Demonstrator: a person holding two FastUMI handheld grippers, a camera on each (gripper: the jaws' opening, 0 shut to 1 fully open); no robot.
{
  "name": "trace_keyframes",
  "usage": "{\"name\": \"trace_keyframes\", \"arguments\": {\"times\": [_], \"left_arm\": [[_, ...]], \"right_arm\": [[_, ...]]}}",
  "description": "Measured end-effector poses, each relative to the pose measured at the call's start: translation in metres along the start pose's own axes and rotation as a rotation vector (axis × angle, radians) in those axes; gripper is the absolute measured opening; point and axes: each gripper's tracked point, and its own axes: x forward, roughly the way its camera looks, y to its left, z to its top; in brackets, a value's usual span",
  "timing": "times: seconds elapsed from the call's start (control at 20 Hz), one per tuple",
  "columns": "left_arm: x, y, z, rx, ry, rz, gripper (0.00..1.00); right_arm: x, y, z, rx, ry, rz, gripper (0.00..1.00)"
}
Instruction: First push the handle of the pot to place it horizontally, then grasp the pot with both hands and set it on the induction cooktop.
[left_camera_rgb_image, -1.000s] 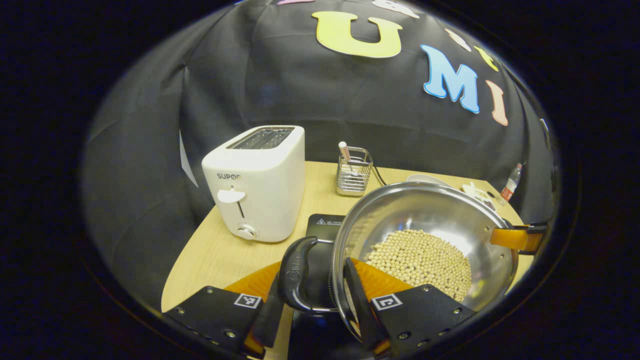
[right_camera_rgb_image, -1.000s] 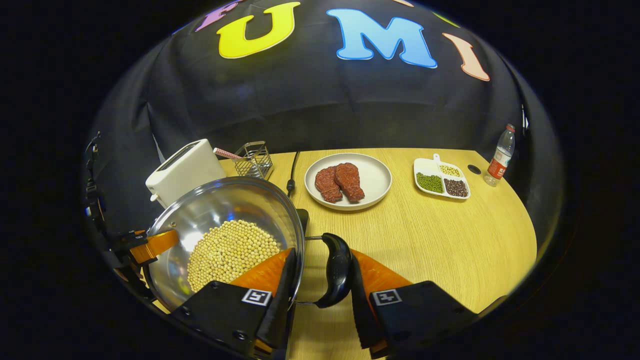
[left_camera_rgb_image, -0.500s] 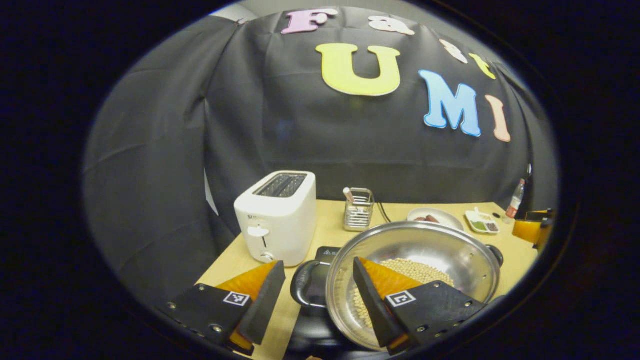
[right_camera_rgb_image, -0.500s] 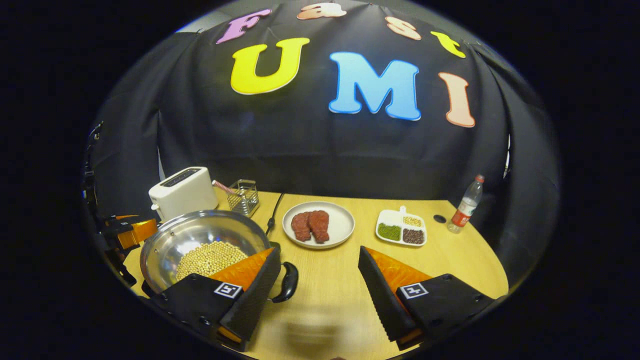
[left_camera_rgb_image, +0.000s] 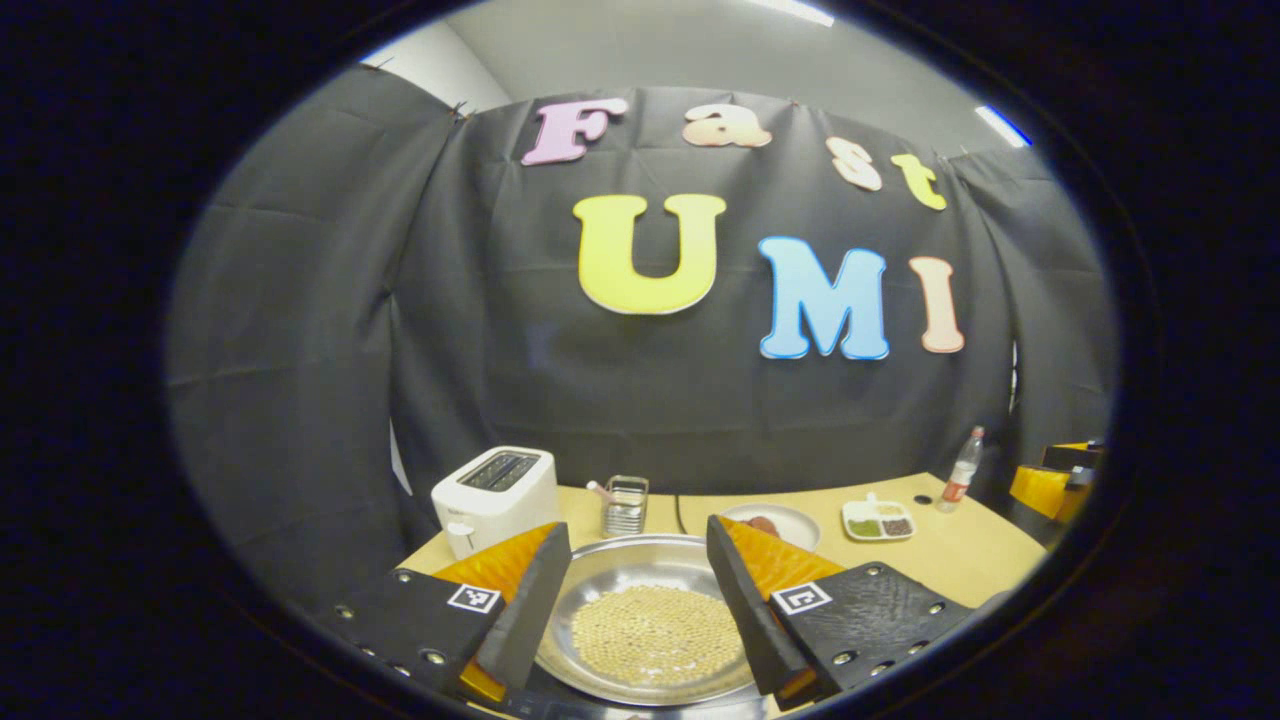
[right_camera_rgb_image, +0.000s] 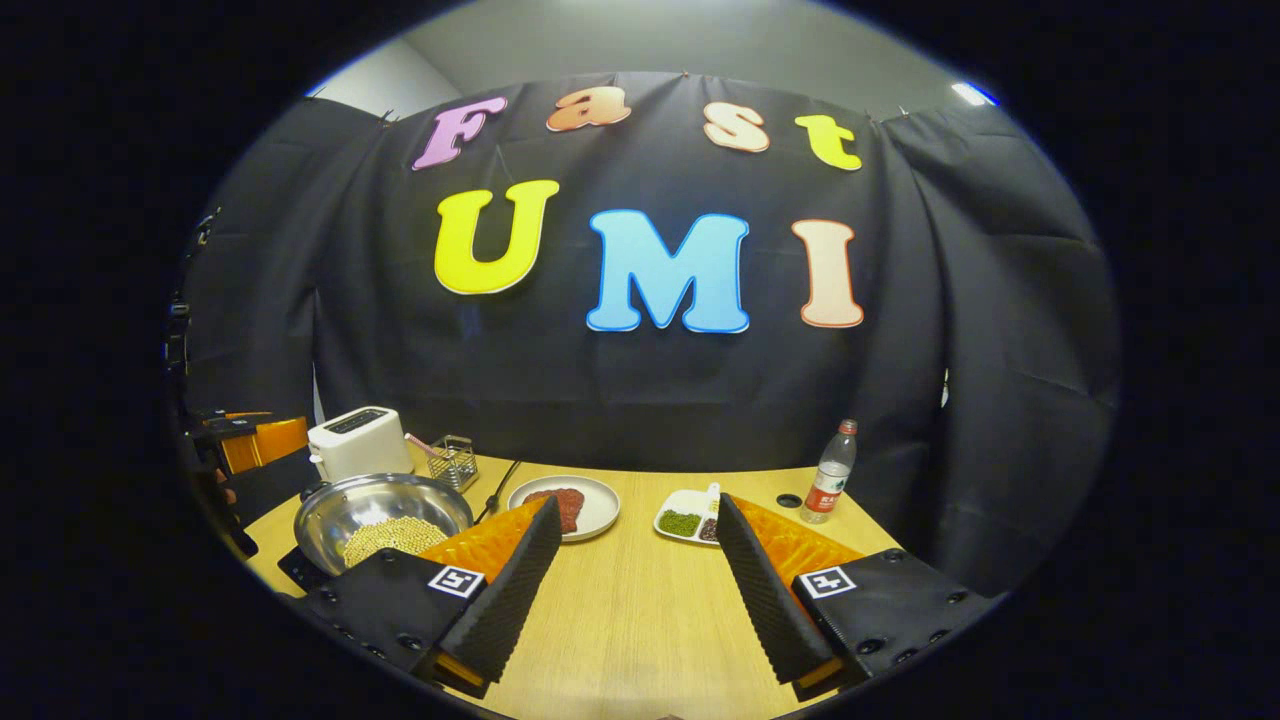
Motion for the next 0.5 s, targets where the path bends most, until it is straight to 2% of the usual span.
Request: {"name": "trace_keyframes", "arguments": {"times": [0.1,0.3,0.45,0.5], "left_arm": [[-0.018,-0.033,0.02,-0.003,-0.042,-0.014,0.82],[-0.076,-0.1,0.055,-0.028,-0.126,-0.041,0.8],[-0.119,-0.132,0.065,0.0,-0.161,-0.051,0.82],[-0.132,-0.139,0.069,0.011,-0.17,-0.049,0.8]], "right_arm": [[-0.023,-0.023,0.009,-0.006,-0.036,0.001,0.97],[-0.068,-0.06,0.022,0.001,-0.103,0.018,0.97],[-0.097,-0.081,0.027,0.024,-0.135,0.039,0.98],[-0.106,-0.086,0.027,0.03,-0.14,0.049,0.98]]}}
